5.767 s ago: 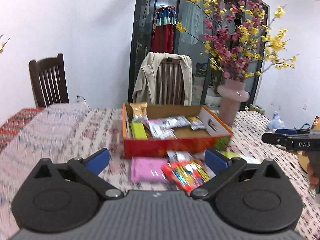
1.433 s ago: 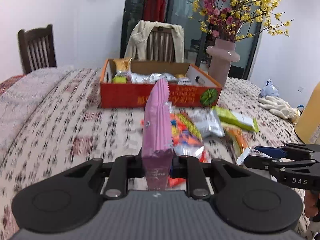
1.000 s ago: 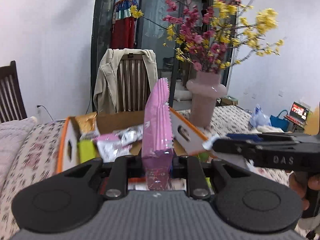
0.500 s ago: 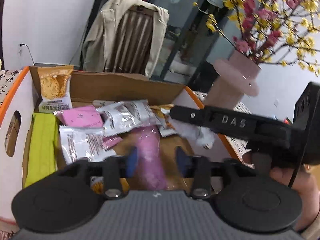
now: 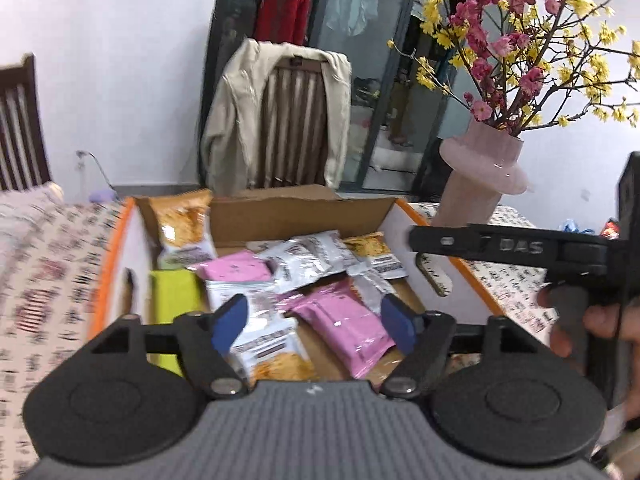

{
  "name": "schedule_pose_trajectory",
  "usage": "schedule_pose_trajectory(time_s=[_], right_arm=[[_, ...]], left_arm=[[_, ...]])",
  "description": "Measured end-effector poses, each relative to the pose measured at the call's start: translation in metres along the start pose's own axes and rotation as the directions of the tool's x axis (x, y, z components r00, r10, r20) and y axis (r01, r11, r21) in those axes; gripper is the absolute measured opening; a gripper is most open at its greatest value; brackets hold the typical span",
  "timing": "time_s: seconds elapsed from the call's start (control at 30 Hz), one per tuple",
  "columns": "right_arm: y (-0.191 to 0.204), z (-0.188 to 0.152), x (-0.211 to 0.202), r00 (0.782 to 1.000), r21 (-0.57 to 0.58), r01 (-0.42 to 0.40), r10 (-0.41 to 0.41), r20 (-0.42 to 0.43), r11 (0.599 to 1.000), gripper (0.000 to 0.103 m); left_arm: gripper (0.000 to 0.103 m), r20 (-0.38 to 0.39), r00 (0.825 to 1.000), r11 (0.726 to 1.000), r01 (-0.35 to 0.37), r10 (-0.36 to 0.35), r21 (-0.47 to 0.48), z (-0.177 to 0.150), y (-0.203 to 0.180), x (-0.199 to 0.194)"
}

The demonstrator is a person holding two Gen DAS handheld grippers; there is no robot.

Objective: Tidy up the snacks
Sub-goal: 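Lower both packets into the box and open both tools, then move both tools back over the snack pile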

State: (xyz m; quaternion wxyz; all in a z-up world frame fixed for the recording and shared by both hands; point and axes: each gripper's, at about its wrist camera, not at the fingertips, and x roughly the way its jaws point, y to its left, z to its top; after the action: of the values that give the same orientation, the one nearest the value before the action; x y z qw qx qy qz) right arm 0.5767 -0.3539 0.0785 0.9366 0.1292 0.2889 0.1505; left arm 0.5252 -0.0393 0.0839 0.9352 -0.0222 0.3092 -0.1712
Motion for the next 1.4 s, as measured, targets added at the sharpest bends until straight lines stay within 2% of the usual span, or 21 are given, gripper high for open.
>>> schedule_pose_trajectory(time_s=[0.13,0.23,0.4,0.6,0.77,0.93,1.07,1.23,1.4], right_arm=[[0.002,-0.003,-0.03,1.0,-0.026,0.011,-0.01,0.012,1.0,0.066],[0.003,-0.008,-0.058,0.999,-0.047,0.026,-0.025,0.021,0.999,0.069],[0.012,-0.024,-0.109,0.998,-0.12,0.05,-0.044,0.05,0.992,0.075],[0.026,-0.062,-0.17,0.995,-0.196,0.056,-0.038,0.091,0.979,0.083],[0.037,-0.102,-0.21,0.995,-0.233,0.028,-0.006,0.097,0.972,0.088],[0.047,-0.142,-0.245,0.996,-0.278,0.017,0.007,0.087,0.96,0.089],[0.053,-0.175,-0.27,0.996,-0.308,0.009,0.018,0.085,0.951,0.097],[0.059,-0.211,-0.292,0.997,-0.345,0.034,-0.008,0.076,0.938,0.097],[0.052,-0.248,-0.304,0.999,-0.309,0.02,-0.011,0.031,0.951,0.098]], left_arm=[[0.092,0.035,0.997,0.997,-0.07,0.069,0.025,-0.004,-0.002,-0.034],[0.098,0.069,0.991,0.992,-0.118,0.115,0.05,-0.012,-0.005,-0.065],[0.103,0.117,0.983,0.985,-0.15,0.14,0.085,-0.034,-0.015,-0.118],[0.103,0.135,0.985,0.991,-0.12,0.112,0.054,-0.081,-0.028,-0.177],[0.103,0.159,0.978,0.987,-0.15,0.139,0.061,-0.116,-0.043,-0.213],[0.103,0.167,0.975,0.987,-0.156,0.149,0.026,-0.147,-0.052,-0.242],[0.103,0.13,0.982,0.99,-0.129,0.135,-0.051,-0.174,-0.049,-0.255],[0.103,0.07,0.986,0.983,-0.146,0.154,-0.113,-0.207,-0.043,-0.262],[0.103,-0.061,0.984,0.976,-0.173,0.166,-0.134,-0.244,-0.038,-0.251]])
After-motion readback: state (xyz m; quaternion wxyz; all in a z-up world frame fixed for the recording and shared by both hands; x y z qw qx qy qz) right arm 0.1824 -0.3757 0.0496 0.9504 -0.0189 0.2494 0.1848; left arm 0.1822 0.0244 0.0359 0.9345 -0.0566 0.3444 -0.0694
